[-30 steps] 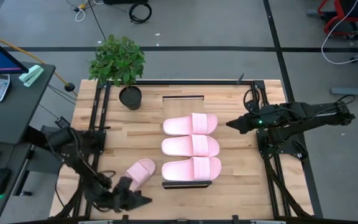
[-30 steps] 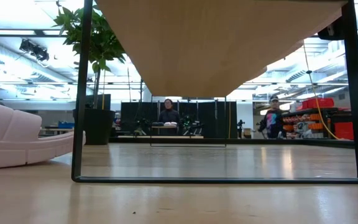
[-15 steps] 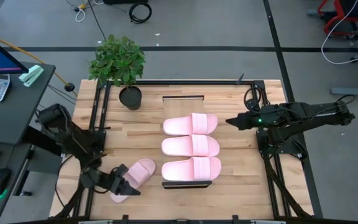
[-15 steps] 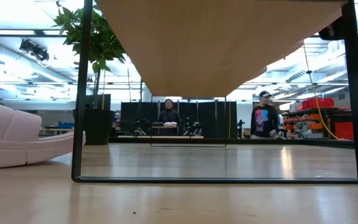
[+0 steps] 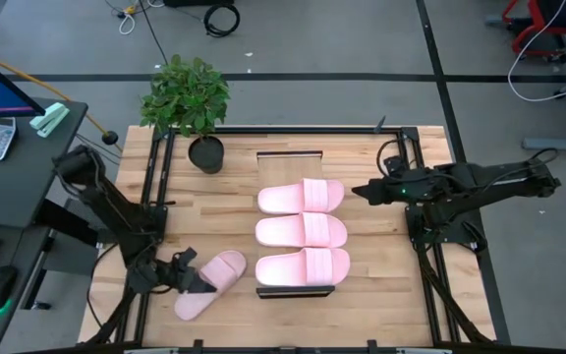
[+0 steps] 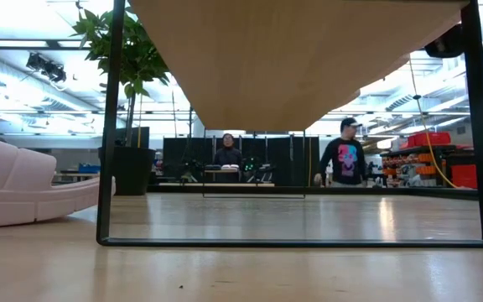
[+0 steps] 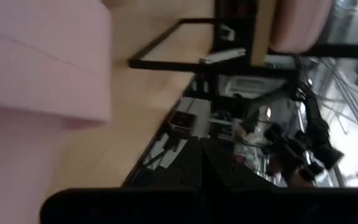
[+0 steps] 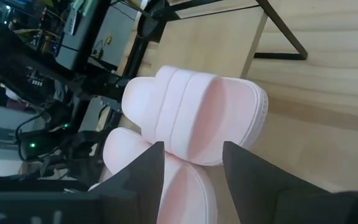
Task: Pick and place slides into the shelf
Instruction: Put the pink slipper on the shelf
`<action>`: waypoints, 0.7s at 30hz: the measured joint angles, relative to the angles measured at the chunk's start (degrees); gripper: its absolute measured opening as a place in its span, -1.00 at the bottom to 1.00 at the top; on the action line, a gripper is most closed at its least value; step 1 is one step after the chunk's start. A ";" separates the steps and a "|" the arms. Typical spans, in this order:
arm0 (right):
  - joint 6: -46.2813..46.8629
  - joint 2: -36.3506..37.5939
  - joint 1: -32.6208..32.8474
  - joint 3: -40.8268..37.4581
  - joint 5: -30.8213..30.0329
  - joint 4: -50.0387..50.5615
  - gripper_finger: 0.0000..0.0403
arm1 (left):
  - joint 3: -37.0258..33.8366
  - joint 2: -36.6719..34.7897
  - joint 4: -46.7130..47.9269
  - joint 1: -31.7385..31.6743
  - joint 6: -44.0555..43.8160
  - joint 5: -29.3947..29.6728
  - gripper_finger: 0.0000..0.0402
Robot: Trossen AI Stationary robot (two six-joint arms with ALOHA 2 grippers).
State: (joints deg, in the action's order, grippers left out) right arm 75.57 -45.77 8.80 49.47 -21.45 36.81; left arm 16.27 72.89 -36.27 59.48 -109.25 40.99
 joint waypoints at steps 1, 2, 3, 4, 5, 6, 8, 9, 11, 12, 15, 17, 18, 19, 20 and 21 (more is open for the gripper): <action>-0.01 -0.45 0.00 0.00 -0.01 -0.34 -0.16 | 0.00 -1.04 1.81 0.00 -1.26 0.00 -1.00; -0.01 -0.80 0.00 0.00 -0.01 -0.93 -0.16 | 0.00 -2.19 3.61 0.00 -2.02 0.00 -1.00; -0.02 -1.14 0.02 0.00 0.05 -1.40 -0.16 | 0.00 -3.26 4.71 0.00 -2.66 0.00 -1.00; -0.02 -1.51 0.00 0.00 0.07 -1.81 -0.16 | 0.07 -4.44 5.67 0.00 -2.86 0.01 -1.00; -0.02 -1.81 0.04 0.00 0.09 -2.47 -0.16 | 0.47 -5.62 7.56 0.00 -3.08 0.02 -1.00; -0.02 -2.06 0.04 0.00 0.16 -2.90 -0.16 | 1.22 -6.73 10.02 0.00 -3.46 -0.04 -1.00; -0.02 -2.57 0.04 0.00 0.24 -3.28 -0.16 | 3.58 -9.16 17.60 -0.07 -4.89 -1.58 -1.00; -0.02 -2.71 0.04 0.00 0.31 -3.55 -0.16 | 5.10 -10.16 22.71 -0.07 -6.26 -3.44 -1.00; -0.10 -3.03 0.04 0.00 0.31 -3.91 -0.16 | 8.44 -11.94 34.48 -0.07 -9.32 -7.27 -1.00; -0.17 -3.10 0.04 0.00 0.31 -4.11 -0.16 | 10.41 -12.51 40.21 -0.04 -10.98 -8.83 -1.00; -0.20 -3.27 0.04 0.00 0.28 -4.19 -0.16 | 15.92 -13.65 55.09 -0.04 -15.74 -11.50 -1.00; -0.22 -3.31 0.04 0.00 0.28 -4.19 -0.16 | 18.84 -13.75 61.47 -0.07 -17.35 -11.61 -1.00; -0.22 -3.29 0.04 0.00 0.28 -4.21 -0.16 | 19.96 -13.75 63.14 -0.18 -17.44 -11.11 -0.99; -0.24 -3.29 0.04 0.00 0.24 -4.21 -0.16 | 20.88 -13.75 64.05 -0.30 -17.41 -10.67 -0.97; -0.24 -3.29 0.04 0.00 0.09 -4.21 -0.16 | 21.70 -13.75 64.78 -0.55 -17.45 -10.27 -0.95; -0.24 -3.29 0.04 0.00 -0.11 -4.21 -0.16 | 22.18 -13.71 64.81 -0.90 -17.42 -10.10 -0.93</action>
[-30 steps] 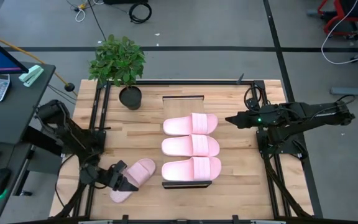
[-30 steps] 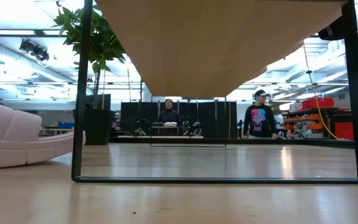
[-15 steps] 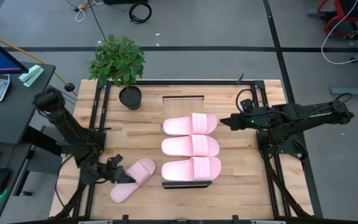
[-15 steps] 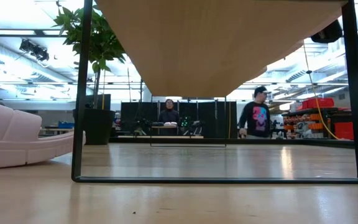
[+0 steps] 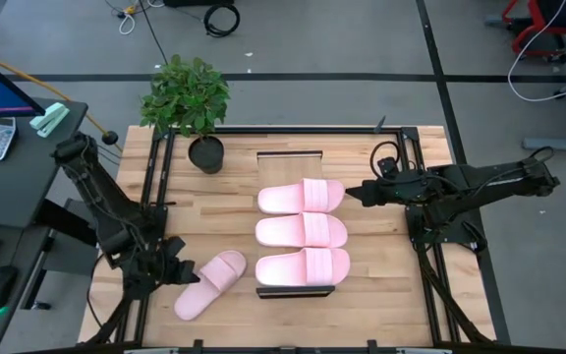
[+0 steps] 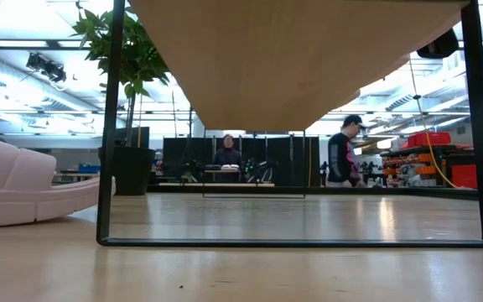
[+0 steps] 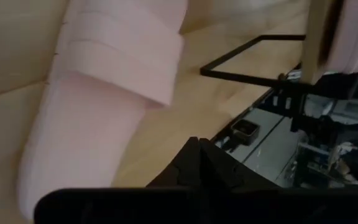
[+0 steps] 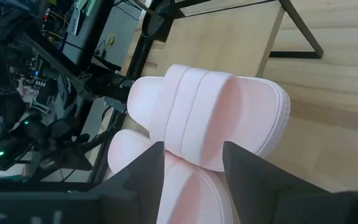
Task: Pick and place slides into the shelf
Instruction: Put the pink slipper on the shelf
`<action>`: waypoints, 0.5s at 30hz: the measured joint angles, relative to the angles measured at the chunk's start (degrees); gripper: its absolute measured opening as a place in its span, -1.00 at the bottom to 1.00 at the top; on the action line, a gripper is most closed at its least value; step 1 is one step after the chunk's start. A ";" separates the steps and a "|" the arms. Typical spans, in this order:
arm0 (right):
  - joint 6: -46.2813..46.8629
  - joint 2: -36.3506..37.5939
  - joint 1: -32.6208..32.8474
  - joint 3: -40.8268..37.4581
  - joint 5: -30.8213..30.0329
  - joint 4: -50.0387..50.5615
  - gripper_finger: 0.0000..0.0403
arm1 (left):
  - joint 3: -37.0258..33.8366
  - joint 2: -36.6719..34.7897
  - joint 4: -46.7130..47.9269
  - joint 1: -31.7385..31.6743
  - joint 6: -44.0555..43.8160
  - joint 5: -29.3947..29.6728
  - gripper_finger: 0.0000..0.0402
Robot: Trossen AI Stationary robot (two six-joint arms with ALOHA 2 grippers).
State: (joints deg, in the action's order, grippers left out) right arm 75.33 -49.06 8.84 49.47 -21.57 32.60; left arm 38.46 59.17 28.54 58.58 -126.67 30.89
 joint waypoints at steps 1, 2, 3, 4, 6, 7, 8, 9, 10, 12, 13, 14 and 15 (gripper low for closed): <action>-0.02 0.00 0.00 0.00 -0.04 -0.03 -0.16 | 0.37 0.12 0.00 -0.36 0.00 0.18 -0.92; -0.02 0.00 0.00 0.00 -0.05 -0.04 -0.16 | 0.70 0.46 0.09 -0.68 -0.02 0.58 -0.91; -0.05 0.00 0.00 0.00 -0.06 -0.04 -0.16 | 0.95 0.88 0.06 -1.02 -0.01 0.82 -0.91; -0.18 -0.01 0.00 0.00 -0.13 -0.04 -0.16 | 1.07 1.48 -0.01 -1.36 -0.01 0.89 -0.92; -0.33 0.00 0.00 0.00 -0.55 -0.07 -0.16 | 1.07 2.96 -0.04 -1.89 -0.19 0.88 -0.95; -0.33 0.00 0.00 0.00 -0.63 -0.09 -0.16 | 1.07 3.86 -0.24 -1.95 -0.20 0.88 -0.97; -0.33 0.00 0.00 0.00 -0.63 -0.11 -0.16 | 1.07 4.81 -0.39 -1.96 -0.22 0.88 -0.98; -0.33 0.00 0.00 0.00 -0.63 -0.11 -0.16 | 1.07 5.77 -0.64 -1.96 -0.33 0.88 -0.98; -0.32 0.00 0.11 0.00 -0.63 -0.13 -0.16 | 1.07 6.75 -1.14 -1.96 -0.57 0.90 -0.98; -0.31 0.00 0.60 0.00 -0.66 -0.21 -0.16 | 1.07 8.57 -2.60 -1.83 -0.99 0.78 -0.94; -0.31 0.00 0.82 0.00 -0.67 -0.37 -0.16 | 1.07 9.27 -3.28 -1.65 -1.01 0.61 -0.90; -0.30 0.00 1.01 0.00 -0.65 -0.60 -0.16 | 1.07 9.86 -3.77 -1.48 -0.99 0.19 -0.86; -0.11 0.00 1.21 0.00 -0.65 -0.76 -0.16 | 1.07 10.45 -4.21 -1.37 -0.95 -0.56 -0.81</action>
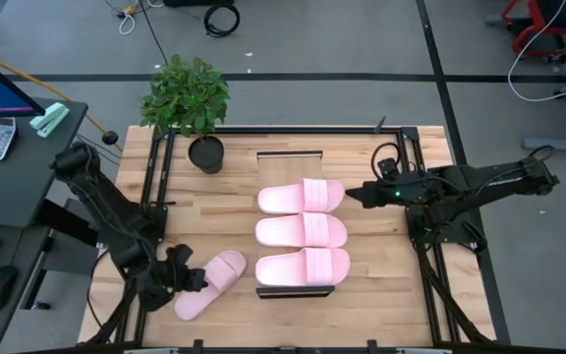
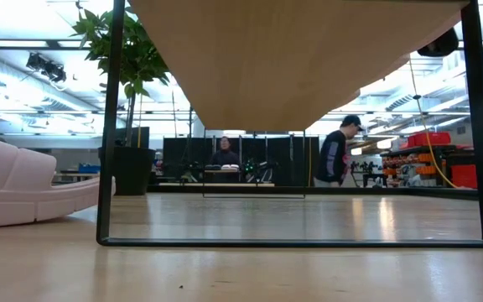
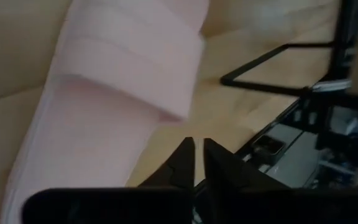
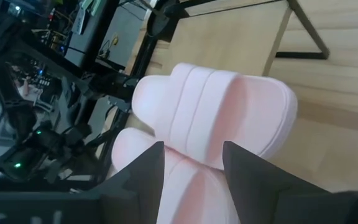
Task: Pick and place slides into the shelf
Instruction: Put the pink slipper on the shelf
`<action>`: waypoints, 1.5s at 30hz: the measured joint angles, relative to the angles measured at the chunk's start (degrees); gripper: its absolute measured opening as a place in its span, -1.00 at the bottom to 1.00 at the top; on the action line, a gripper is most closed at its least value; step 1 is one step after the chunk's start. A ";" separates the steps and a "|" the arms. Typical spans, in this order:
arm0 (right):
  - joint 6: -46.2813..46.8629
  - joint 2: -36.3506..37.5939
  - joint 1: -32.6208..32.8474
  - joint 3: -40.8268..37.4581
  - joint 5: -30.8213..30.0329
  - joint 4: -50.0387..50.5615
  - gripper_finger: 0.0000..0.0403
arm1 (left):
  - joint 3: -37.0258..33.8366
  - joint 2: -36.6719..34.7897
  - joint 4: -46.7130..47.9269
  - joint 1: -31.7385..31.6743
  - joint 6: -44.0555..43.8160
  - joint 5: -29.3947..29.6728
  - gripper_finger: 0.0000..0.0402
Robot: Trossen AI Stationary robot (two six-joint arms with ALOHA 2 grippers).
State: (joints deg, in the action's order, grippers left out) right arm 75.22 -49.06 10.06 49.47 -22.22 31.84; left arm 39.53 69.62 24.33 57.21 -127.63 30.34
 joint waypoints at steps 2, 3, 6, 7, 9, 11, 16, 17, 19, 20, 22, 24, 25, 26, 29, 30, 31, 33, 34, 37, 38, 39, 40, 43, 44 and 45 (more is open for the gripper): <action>0.50 0.00 0.32 -0.01 -0.10 -0.03 -0.16 | -0.02 0.93 -0.07 0.02 0.20 -2.03 -0.68; 0.92 0.00 0.40 0.00 -0.37 -0.03 -0.16 | -0.02 1.30 -0.06 0.02 0.21 -2.96 -0.62; 1.78 0.00 0.38 0.00 -0.72 -0.04 -0.16 | -0.04 2.24 0.13 0.02 -0.01 -4.88 -0.40; 1.79 0.00 0.38 0.00 -0.84 -0.14 -0.16 | -0.04 2.53 0.37 0.02 -0.67 -4.91 -0.33; 2.19 0.00 0.38 0.00 -1.13 -0.37 -0.16 | -0.07 3.21 1.62 -0.04 -2.00 -4.32 -0.20; 2.83 0.00 0.38 0.00 -1.51 -0.36 -0.16 | -0.07 4.03 1.46 -0.61 -2.73 -4.03 -0.09; 3.07 0.00 0.38 0.00 -1.79 -0.42 -0.16 | -0.07 6.71 1.43 -2.46 -3.13 -4.08 0.04; 3.08 0.00 0.38 0.00 -1.79 -0.42 -0.16 | -0.07 7.32 1.43 -2.87 -3.15 -4.08 0.05; 3.10 0.00 0.38 0.00 -1.79 -0.42 -0.16 | -0.07 8.25 1.31 -3.52 -3.16 -3.72 0.04; 3.11 0.00 0.38 0.00 -1.79 -0.43 -0.16 | -0.07 8.73 1.33 -3.79 -3.30 -3.06 0.02; 3.21 0.00 0.38 0.00 -1.79 -0.42 -0.16 | -0.07 9.40 1.29 -4.30 -3.46 -1.72 -0.01; 3.28 0.00 0.38 0.00 -1.79 -0.44 -0.16 | -0.07 9.66 1.16 -4.73 -3.51 -0.94 -0.05; 3.28 0.00 0.38 0.00 -1.79 -0.44 -0.16 | -0.07 9.66 1.15 -4.87 -3.48 -0.67 -0.07; 3.30 0.00 0.38 0.00 -1.79 -0.44 -0.16 | -0.07 9.66 1.16 -4.97 -3.43 -0.51 -0.09; 3.30 0.00 0.38 0.00 -1.82 -0.44 -0.16 | -0.07 9.66 1.57 -5.03 -3.35 0.35 -0.13; 3.30 0.00 0.38 0.00 -1.93 -0.47 -0.16 | -0.07 9.66 1.90 -5.03 -3.36 0.43 -0.15; 3.30 0.00 0.38 0.00 -2.08 -0.47 -0.16 | -0.07 9.66 2.33 -5.03 -3.38 0.52 -0.15; 3.30 0.00 0.38 0.00 -2.40 -0.47 -0.16 | -0.07 9.66 3.39 -5.03 -3.53 0.51 -0.17; 3.30 0.00 0.38 0.00 -2.44 -0.47 -0.16 | -0.07 9.66 4.07 -5.03 -3.69 0.52 -0.19; 3.29 0.00 0.38 0.00 -2.47 -0.46 -0.16 | -0.07 9.66 6.08 -5.05 -3.75 0.56 -0.23; 3.30 0.00 0.38 0.00 -2.47 -0.47 -0.16 | -0.06 9.66 6.66 -5.10 -3.75 0.56 -0.24; 3.30 0.00 0.38 0.00 -2.47 -0.47 -0.16 | -0.04 9.67 7.28 -5.30 -3.77 0.56 -0.26; 3.30 0.00 0.38 0.00 -2.47 -0.47 -0.16 | -0.02 9.81 7.72 -5.57 -3.77 0.56 -0.28; 3.30 0.00 0.38 0.00 -2.47 -0.47 -0.16 | -0.19 10.16 7.96 -6.57 -3.56 0.50 -0.35; 3.30 0.00 0.37 0.00 -2.47 -0.45 -0.16 | -0.27 10.16 7.82 -6.89 -3.31 0.60 -0.38; 3.30 0.00 0.38 0.00 -2.47 -0.47 -0.16 | -0.43 10.18 7.71 -7.24 -2.89 0.89 -0.41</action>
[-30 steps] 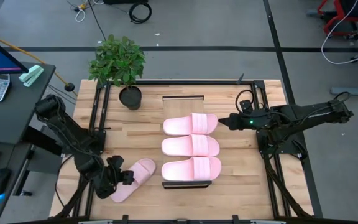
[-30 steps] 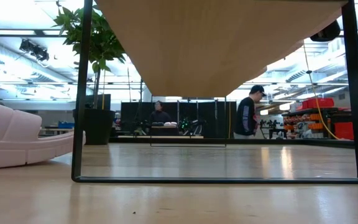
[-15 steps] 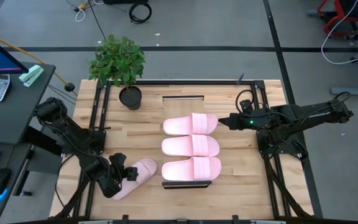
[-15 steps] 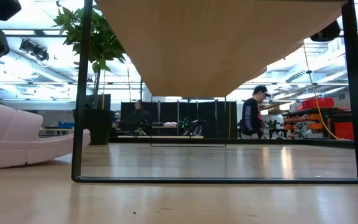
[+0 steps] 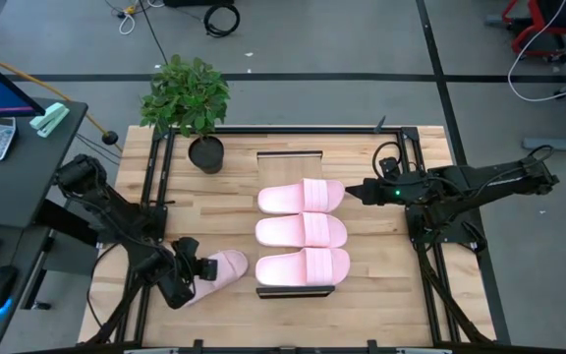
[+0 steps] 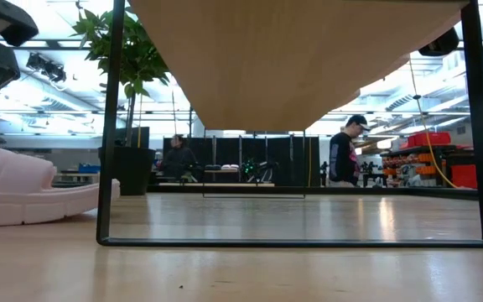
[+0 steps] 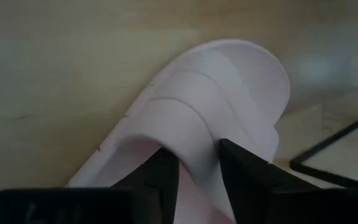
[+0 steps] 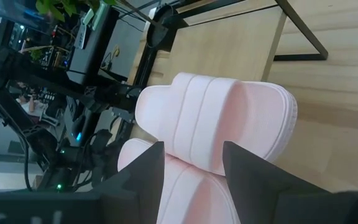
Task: Pick and place slides into the shelf
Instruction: Put the pink slipper on the shelf
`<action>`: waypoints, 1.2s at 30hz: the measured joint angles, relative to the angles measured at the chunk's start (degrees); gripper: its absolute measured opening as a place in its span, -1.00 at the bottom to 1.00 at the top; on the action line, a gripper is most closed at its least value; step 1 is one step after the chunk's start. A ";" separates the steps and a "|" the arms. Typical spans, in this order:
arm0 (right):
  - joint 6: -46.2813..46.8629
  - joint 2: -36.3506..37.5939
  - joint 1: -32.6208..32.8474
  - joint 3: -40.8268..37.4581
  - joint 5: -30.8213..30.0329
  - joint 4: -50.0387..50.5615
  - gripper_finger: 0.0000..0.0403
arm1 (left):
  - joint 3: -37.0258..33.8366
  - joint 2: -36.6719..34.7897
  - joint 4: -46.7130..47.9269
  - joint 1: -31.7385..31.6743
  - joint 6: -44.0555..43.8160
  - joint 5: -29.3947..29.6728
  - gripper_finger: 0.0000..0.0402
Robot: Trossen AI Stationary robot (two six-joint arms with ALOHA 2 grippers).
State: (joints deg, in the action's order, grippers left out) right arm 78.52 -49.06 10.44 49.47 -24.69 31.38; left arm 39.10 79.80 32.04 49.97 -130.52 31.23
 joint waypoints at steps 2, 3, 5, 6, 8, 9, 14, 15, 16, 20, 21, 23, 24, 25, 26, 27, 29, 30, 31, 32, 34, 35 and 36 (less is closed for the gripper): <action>0.00 0.00 -0.02 0.00 0.00 0.00 -0.16 | -0.05 0.05 1.07 -0.64 0.66 1.30 -0.51; 0.00 0.00 0.00 0.00 0.00 0.00 -0.16 | -0.10 0.05 1.31 -0.89 0.88 2.06 -0.58; 0.00 0.00 -0.02 -0.02 0.00 0.00 -0.16 | -0.14 0.07 1.41 -1.11 1.82 3.03 -0.76; -0.02 0.00 -0.02 0.00 0.00 0.02 -0.16 | -0.14 0.07 1.34 -1.11 2.16 3.56 -0.86; -0.06 -0.01 -0.01 0.00 0.00 0.00 -0.16 | -0.14 0.07 1.26 -1.07 2.01 4.32 -0.93; -0.07 -0.02 0.00 0.00 0.00 0.00 -0.16 | -0.14 0.04 1.25 -1.07 1.74 4.35 -0.92; -0.55 -0.02 0.00 0.00 0.02 0.02 -0.16 | 2.26 -1.10 1.90 -1.02 3.02 6.08 -0.94; -0.55 -0.02 0.01 0.00 0.02 0.02 -0.16 | 3.38 -1.46 3.24 -1.02 3.45 6.27 -0.94; -0.62 -0.02 0.18 0.00 0.02 0.02 -0.16 | 4.55 -1.72 5.18 -1.02 3.84 6.38 -0.94; -1.73 -0.02 1.29 0.00 0.06 0.04 -0.16 | 11.95 -2.29 19.59 -1.02 4.13 6.36 -0.94; -1.87 0.00 1.67 0.00 0.07 0.04 -0.16 | 14.38 -2.29 24.17 -0.99 4.09 6.36 -0.94; -1.95 0.02 2.42 0.00 0.07 0.04 -0.16 | 19.11 -2.29 33.12 -0.96 4.07 6.46 -0.94; -2.01 0.04 2.76 0.00 0.07 0.04 -0.16 | 21.52 -2.29 37.29 -1.06 4.15 6.77 -0.94; -1.99 0.11 3.15 0.00 0.09 0.06 -0.16 | 23.85 -2.29 41.10 -1.17 4.28 7.58 -0.94; -2.01 0.15 3.63 0.00 0.07 0.05 -0.16 | 26.25 -2.29 44.55 -1.30 4.31 8.77 -0.94; -2.01 0.27 4.12 0.00 0.06 0.06 -0.16 | 28.47 -2.33 47.62 -1.43 4.31 10.11 -0.94; -2.01 0.61 5.27 -0.01 0.10 0.15 -0.16 | 32.58 -2.33 52.76 -1.92 4.31 12.74 -0.94; -2.01 0.86 5.93 0.00 0.18 0.25 -0.16 | 34.42 -2.33 54.77 -2.22 4.42 14.19 -0.94; -2.01 1.09 6.60 0.00 0.19 0.31 -0.16 | 36.07 -2.33 56.23 -2.56 4.50 15.73 -0.94; -2.01 1.34 7.40 0.00 0.18 0.31 -0.16 | 37.48 -2.33 57.03 -2.98 4.53 17.45 -0.94; -2.01 1.71 8.99 0.00 0.28 0.31 -0.16 | 39.86 -2.33 57.55 -4.15 5.42 21.02 -0.94; -2.01 1.97 9.79 0.00 0.34 0.36 -0.16 | 40.82 -2.33 57.54 -4.88 6.47 22.22 -0.94; -2.02 2.16 10.66 0.00 0.33 0.58 -0.16 | 41.79 -2.32 57.37 -5.64 7.58 23.16 -0.94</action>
State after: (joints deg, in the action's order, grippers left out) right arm 76.50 -46.90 21.10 49.47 -24.36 31.95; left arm 80.89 77.48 89.41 44.33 -122.94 54.39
